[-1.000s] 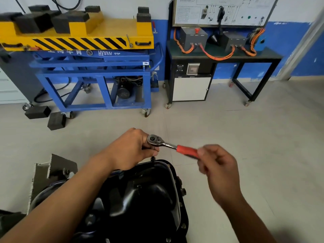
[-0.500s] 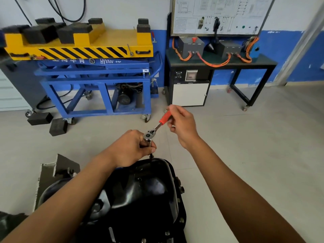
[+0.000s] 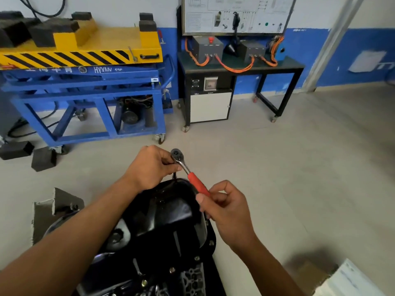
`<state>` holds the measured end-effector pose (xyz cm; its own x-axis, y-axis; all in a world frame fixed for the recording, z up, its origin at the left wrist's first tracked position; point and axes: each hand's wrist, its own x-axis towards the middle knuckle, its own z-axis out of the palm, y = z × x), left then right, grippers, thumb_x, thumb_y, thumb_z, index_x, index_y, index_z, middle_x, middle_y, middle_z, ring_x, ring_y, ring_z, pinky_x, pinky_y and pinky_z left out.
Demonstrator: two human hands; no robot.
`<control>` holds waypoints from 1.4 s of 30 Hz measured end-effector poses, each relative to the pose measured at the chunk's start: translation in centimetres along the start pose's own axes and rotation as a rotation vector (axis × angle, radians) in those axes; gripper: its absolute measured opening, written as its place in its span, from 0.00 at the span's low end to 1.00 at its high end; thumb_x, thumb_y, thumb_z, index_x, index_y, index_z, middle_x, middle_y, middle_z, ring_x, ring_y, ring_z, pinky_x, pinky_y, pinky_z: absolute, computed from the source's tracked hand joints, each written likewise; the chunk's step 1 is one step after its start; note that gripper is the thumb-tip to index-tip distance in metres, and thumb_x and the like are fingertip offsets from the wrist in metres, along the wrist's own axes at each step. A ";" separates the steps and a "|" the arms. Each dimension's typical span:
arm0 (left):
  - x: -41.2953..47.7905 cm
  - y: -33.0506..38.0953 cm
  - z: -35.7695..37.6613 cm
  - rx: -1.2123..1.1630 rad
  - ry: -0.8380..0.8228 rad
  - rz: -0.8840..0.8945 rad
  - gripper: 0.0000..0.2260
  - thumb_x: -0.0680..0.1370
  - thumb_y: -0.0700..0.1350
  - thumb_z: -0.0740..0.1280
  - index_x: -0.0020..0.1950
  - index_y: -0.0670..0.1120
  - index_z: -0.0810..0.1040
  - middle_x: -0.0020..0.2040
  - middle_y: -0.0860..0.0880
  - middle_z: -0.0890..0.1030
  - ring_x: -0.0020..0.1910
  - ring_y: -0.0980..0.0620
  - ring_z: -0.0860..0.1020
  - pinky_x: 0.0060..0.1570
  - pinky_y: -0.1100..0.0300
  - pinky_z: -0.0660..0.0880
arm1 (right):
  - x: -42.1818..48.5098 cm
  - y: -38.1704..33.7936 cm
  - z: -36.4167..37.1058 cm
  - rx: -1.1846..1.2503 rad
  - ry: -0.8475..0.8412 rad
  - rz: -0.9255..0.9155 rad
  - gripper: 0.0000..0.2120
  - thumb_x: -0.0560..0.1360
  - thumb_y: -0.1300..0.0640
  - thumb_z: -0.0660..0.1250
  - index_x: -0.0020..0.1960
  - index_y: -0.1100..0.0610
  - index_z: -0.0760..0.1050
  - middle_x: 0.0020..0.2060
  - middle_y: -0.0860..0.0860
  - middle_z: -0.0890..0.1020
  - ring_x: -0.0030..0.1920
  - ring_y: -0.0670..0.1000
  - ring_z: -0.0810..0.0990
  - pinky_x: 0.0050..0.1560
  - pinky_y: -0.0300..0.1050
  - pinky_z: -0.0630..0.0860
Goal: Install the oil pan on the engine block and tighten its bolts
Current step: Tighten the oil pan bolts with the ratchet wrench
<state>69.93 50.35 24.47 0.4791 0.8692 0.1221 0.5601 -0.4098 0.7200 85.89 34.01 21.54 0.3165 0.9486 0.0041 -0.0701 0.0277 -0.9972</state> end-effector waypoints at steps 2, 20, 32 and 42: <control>-0.2 0.0 -0.2 -0.014 -0.024 -0.007 0.16 0.71 0.40 0.78 0.29 0.56 0.80 0.25 0.60 0.79 0.25 0.63 0.74 0.30 0.73 0.68 | -0.7 -0.3 0.2 -0.004 -0.013 0.026 0.10 0.73 0.62 0.75 0.45 0.57 0.73 0.32 0.58 0.83 0.29 0.49 0.77 0.34 0.40 0.74; -0.6 -0.4 -0.7 -0.118 -0.108 -0.112 0.02 0.73 0.38 0.77 0.43 0.43 0.87 0.33 0.55 0.85 0.32 0.65 0.76 0.38 0.70 0.74 | 17.9 -3.5 1.8 -0.014 -0.177 0.148 0.09 0.81 0.57 0.65 0.59 0.53 0.80 0.36 0.53 0.77 0.31 0.47 0.73 0.29 0.39 0.65; -0.8 -0.3 -0.2 -0.088 -0.062 -0.125 0.02 0.73 0.41 0.77 0.42 0.44 0.87 0.32 0.54 0.82 0.31 0.60 0.72 0.37 0.62 0.72 | 15.2 -1.3 -0.4 0.095 -0.052 0.016 0.05 0.80 0.57 0.68 0.54 0.54 0.80 0.30 0.50 0.77 0.31 0.47 0.72 0.30 0.41 0.67; -0.8 -0.2 -0.2 -0.041 0.011 -0.160 0.07 0.72 0.44 0.78 0.40 0.41 0.87 0.36 0.37 0.83 0.31 0.50 0.73 0.36 0.49 0.78 | 4.5 0.2 -3.7 -0.018 -0.379 -0.079 0.13 0.64 0.51 0.78 0.38 0.50 0.73 0.30 0.53 0.80 0.31 0.52 0.75 0.34 0.45 0.72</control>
<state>69.32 49.83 24.36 0.3784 0.9256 0.0113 0.6004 -0.2547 0.7581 90.85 37.11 21.04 -0.0521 0.9932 0.1046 -0.0416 0.1025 -0.9939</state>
